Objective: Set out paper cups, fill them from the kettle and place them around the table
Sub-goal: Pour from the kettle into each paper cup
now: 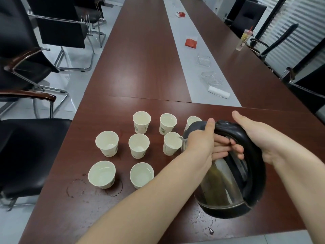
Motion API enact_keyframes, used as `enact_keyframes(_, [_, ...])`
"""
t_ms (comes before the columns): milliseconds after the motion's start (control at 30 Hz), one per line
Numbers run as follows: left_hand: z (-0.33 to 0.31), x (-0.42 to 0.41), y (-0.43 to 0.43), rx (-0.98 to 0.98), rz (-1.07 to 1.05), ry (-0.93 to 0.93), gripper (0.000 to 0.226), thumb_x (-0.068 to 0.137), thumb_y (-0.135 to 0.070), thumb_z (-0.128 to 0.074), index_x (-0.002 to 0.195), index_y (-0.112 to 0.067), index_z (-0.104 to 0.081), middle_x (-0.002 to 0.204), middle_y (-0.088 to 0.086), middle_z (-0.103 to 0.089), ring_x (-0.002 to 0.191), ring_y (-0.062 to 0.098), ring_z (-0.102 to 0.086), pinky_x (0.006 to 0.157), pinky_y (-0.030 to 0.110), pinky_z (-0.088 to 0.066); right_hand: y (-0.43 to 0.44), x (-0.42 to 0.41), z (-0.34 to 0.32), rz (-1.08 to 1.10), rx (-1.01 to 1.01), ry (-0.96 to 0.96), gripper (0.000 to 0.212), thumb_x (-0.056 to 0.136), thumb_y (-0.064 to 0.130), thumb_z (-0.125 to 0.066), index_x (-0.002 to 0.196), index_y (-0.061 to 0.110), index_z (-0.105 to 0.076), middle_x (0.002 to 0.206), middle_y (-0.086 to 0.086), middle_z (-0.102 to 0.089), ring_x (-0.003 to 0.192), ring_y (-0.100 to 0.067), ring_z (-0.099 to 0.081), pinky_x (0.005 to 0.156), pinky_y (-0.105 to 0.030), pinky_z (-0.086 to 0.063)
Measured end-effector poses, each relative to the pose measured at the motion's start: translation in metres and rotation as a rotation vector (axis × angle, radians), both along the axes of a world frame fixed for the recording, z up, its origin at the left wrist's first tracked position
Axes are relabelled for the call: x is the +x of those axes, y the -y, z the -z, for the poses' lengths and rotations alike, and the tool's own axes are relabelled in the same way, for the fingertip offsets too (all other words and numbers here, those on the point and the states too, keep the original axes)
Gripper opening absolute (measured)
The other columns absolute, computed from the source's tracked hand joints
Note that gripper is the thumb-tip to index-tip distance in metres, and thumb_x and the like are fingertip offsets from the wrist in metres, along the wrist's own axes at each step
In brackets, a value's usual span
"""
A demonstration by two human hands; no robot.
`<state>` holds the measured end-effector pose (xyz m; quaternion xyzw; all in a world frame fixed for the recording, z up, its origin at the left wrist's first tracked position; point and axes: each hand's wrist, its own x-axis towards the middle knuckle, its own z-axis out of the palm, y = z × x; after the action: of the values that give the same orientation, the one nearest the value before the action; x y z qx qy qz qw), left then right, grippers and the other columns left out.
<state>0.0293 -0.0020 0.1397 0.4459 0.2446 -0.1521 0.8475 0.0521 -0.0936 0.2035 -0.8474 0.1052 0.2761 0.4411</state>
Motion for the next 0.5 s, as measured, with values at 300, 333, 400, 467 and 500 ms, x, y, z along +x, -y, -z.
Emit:
enact_keyframes(300, [0.0027,0.0029,0.0007,-0.025,-0.005,-0.005,0.064,0.098,-0.05,-0.039,0.061,-0.001,-0.058,0.04,0.001,-0.059,0.037,0.008,-0.06,0.048,0.019,-0.053,0.0004,0.0055,0.0008,-0.028,-0.021,-0.006,0.072,0.091,0.062,-0.036,0.052,0.002,-0.049,0.035,-0.011,-0.042,0.028,-0.022,-0.04,0.032,-0.022,-0.038])
enact_keyframes(333, [0.0027,0.0031,0.0007,-0.026,-0.005,-0.007,0.064,0.098,-0.05,-0.039,0.061,-0.001,-0.058,0.04,0.001,-0.059,0.037,0.008,-0.06,0.048,0.019,-0.052,0.0003,0.006,0.0009,-0.028,-0.021,-0.006,0.073,0.091,0.062,-0.036,0.051,0.002,-0.049,0.035,-0.011,-0.042,0.028,-0.022,-0.04,0.032,-0.022,-0.038])
enact_keyframes(400, [0.0022,0.004,0.0003,-0.029,-0.006,-0.01,0.064,0.098,-0.05,-0.038,0.061,-0.001,-0.058,0.04,0.001,-0.059,0.036,0.007,-0.059,0.047,0.018,-0.052,-0.0001,0.0069,0.0007,-0.026,-0.022,-0.001,0.073,0.091,0.062,-0.037,0.051,0.002,-0.049,0.035,-0.011,-0.042,0.028,-0.021,-0.04,0.033,-0.02,-0.038])
enact_keyframes(467, [0.0018,0.0051,0.0001,-0.034,-0.006,-0.014,0.065,0.098,-0.051,-0.038,0.061,-0.001,-0.058,0.04,0.001,-0.059,0.036,0.007,-0.059,0.046,0.018,-0.052,-0.0004,0.008,0.0002,-0.025,-0.029,0.01,0.072,0.091,0.062,-0.037,0.052,0.002,-0.049,0.035,-0.011,-0.042,0.027,-0.021,-0.04,0.033,-0.019,-0.038])
enact_keyframes(500, [0.0018,0.0055,0.0,-0.036,-0.006,-0.014,0.065,0.098,-0.051,-0.038,0.061,-0.001,-0.058,0.04,0.001,-0.059,0.036,0.007,-0.059,0.046,0.018,-0.052,-0.0006,0.0084,-0.0002,-0.028,-0.032,0.011,0.072,0.091,0.062,-0.037,0.053,0.001,-0.049,0.035,-0.011,-0.041,0.027,-0.021,-0.04,0.032,-0.019,-0.038])
